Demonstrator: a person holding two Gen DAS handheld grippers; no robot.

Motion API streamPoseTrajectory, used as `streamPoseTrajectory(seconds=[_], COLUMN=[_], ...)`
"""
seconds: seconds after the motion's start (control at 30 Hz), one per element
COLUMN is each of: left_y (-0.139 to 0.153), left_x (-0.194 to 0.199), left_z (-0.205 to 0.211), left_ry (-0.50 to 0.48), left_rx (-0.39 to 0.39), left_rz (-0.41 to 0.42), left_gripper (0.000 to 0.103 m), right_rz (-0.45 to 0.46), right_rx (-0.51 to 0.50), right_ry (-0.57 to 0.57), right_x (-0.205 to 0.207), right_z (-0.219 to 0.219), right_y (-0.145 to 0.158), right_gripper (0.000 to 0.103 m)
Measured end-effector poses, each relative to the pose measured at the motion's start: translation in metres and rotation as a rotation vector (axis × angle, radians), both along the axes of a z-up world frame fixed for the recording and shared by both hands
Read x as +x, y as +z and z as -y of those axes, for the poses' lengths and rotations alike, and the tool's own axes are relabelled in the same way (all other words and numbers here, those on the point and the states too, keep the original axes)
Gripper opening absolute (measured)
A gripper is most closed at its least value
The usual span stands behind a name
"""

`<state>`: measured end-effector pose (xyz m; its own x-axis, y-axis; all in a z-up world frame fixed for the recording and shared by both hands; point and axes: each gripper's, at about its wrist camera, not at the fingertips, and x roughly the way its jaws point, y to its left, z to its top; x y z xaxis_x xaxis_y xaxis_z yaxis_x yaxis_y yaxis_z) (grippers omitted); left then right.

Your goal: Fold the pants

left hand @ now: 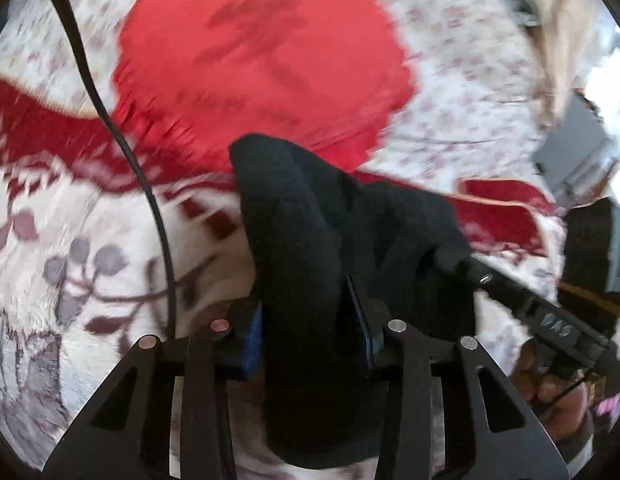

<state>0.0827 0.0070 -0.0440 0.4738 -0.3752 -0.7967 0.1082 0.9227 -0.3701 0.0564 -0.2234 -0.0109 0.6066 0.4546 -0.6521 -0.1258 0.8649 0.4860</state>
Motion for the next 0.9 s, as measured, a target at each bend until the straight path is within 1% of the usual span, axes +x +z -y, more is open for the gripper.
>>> streamPoseTrajectory(seconds=[0.03,0.07,0.1,0.13,0.17,0.23,0.3,0.4,0.47,0.53,0.57,0.6,0.67,0.7,0.73,0.8,0.9], left_y=[-0.012,-0.019,-0.019,-0.017,-0.013,-0.001,0.009,0.021,0.023,0.02,0.017,0.013,0.004,0.002,0.001,-0.001,-0.005], left_x=[0.004,0.005,0.003,-0.001,-0.006,-0.014,-0.022,-0.032,-0.037,-0.039,-0.041,-0.043,-0.046,-0.048,-0.048,-0.048,-0.048], left_z=[-0.008,-0.016,-0.022,-0.026,-0.028,-0.026,-0.021,-0.007,0.004,0.015,0.019,0.024,0.032,0.033,0.033,0.031,0.033], left_ry=[0.024,0.044,0.056,0.065,0.07,0.067,0.058,0.036,0.022,0.001,-0.008,-0.013,-0.011,-0.011,-0.008,0.001,0.007], left_rx=[0.008,-0.006,-0.024,-0.031,-0.017,0.034,0.073,0.094,0.117,0.131,0.139,0.163,0.23,0.239,0.241,0.224,0.237], left_rz=[-0.036,-0.052,-0.046,-0.033,-0.016,0.029,0.069,0.109,0.126,0.12,0.113,0.108,0.116,0.12,0.124,0.124,0.12], left_gripper=[0.041,0.044,0.05,0.051,0.051,0.051,0.051,0.051,0.051,0.051,0.051,0.052,0.052,0.053,0.056,0.059,0.06], right_rz=[-0.037,-0.062,-0.077,-0.075,-0.072,-0.072,-0.051,-0.012,0.004,0.016,0.016,0.011,-0.01,-0.023,-0.045,-0.08,-0.067], right_rx=[-0.033,-0.072,-0.101,-0.093,-0.092,-0.173,-0.181,-0.133,-0.148,-0.157,-0.163,-0.175,-0.202,-0.23,-0.272,-0.314,-0.323], right_ry=[-0.012,-0.025,-0.038,-0.046,-0.055,-0.109,-0.125,-0.081,-0.045,-0.007,0.003,0.014,0.033,0.041,0.046,0.048,0.049], right_x=[0.01,0.014,0.014,0.012,0.009,0.002,-0.002,-0.005,-0.003,0.004,0.008,0.012,0.022,0.027,0.031,0.037,0.037], right_z=[-0.004,-0.005,-0.003,0.001,0.004,0.01,0.017,0.016,0.006,-0.006,-0.011,-0.016,-0.025,-0.03,-0.034,-0.039,-0.039], right_y=[-0.01,-0.015,-0.018,-0.017,-0.015,-0.007,0.003,0.018,0.022,0.024,0.023,0.02,0.012,0.005,-0.002,-0.018,-0.027], right_gripper=[0.022,0.024,0.024,0.026,0.028,0.029,0.029,0.029,0.029,0.029,0.029,0.029,0.029,0.029,0.029,0.029,0.029])
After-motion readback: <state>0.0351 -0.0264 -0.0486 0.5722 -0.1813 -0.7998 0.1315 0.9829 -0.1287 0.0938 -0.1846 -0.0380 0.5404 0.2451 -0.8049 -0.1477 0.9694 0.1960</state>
